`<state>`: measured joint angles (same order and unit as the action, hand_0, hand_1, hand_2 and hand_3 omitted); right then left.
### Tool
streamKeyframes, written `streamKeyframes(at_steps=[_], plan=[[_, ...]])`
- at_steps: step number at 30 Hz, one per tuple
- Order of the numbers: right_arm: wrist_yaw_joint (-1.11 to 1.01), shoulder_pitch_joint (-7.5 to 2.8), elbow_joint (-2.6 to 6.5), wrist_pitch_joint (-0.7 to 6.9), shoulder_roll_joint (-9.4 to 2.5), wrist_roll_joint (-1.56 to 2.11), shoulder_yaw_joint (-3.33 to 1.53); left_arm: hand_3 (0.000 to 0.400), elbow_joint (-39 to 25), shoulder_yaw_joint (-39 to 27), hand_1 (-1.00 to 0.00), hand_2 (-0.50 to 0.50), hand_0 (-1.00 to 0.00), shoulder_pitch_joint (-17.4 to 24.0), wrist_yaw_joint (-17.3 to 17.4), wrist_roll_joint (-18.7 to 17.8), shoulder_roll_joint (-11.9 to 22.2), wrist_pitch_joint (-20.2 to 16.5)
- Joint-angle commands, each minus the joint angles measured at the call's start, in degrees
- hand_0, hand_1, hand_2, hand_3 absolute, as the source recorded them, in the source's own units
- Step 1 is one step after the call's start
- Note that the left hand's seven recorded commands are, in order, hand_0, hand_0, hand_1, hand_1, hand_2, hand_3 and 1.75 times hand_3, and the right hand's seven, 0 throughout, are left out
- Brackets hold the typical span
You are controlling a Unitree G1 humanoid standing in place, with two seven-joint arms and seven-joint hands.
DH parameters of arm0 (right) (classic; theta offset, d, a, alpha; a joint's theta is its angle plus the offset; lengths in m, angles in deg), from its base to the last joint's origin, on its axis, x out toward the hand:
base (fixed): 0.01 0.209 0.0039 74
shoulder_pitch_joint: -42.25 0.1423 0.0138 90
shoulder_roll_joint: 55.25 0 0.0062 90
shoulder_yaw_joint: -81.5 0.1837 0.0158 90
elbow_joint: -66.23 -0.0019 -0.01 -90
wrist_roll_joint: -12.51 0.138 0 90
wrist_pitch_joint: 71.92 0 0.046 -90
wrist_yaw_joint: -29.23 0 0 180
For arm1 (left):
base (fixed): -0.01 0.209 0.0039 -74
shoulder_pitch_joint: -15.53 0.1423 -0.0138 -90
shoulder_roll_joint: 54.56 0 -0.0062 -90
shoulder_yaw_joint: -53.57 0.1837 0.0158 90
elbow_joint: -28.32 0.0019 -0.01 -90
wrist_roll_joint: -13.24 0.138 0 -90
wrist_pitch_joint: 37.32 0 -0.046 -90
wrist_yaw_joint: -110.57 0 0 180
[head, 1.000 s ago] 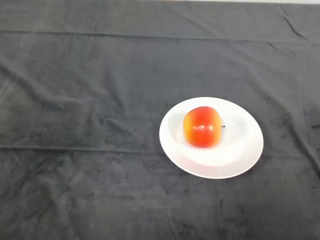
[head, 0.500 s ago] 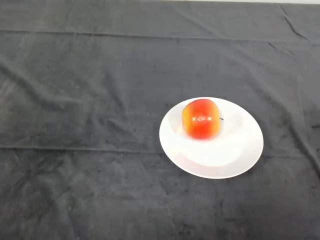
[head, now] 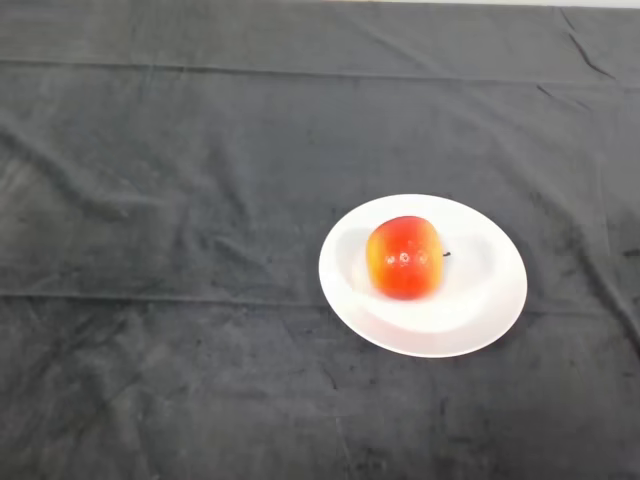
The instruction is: Move the apple to the plate
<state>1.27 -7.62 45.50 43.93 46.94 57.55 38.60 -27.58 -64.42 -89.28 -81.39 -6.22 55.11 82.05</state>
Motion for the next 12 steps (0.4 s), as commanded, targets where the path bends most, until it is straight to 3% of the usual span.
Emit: streamKeyframes(at_steps=[1, 12], plan=[[-0.03, 1.51, -1.48, -0.25, 1.57, 1.50, 0.69, 0.000, 1.38, -2.30, 0.00, 0.00, 0.00, -2.84, 0.27, 1.46, -0.70, -0.61], [-0.03, 1.50, -1.49, -0.24, 1.57, 1.50, 0.69, 0.000, 1.57, -2.94, 0.00, 0.00, 0.00, -3.08, 0.71, 2.01, -0.96, -0.63]])
